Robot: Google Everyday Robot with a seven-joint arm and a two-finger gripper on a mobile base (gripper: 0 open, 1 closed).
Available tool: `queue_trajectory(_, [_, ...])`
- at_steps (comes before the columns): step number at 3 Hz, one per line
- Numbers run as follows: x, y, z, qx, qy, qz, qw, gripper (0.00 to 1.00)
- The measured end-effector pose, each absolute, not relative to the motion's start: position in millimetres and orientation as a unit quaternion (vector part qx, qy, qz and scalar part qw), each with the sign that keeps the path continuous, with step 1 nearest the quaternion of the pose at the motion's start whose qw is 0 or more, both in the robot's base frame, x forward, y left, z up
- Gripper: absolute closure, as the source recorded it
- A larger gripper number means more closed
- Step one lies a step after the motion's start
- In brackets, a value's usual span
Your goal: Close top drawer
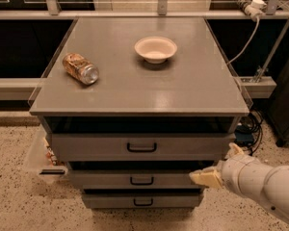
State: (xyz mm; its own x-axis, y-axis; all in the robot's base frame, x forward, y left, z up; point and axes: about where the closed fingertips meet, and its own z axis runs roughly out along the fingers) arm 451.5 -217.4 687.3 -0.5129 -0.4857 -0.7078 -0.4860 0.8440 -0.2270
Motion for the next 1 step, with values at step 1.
queue_trajectory(1, [451.5,-217.4,687.3,-0.279,0.87,0.0,0.407,0.0])
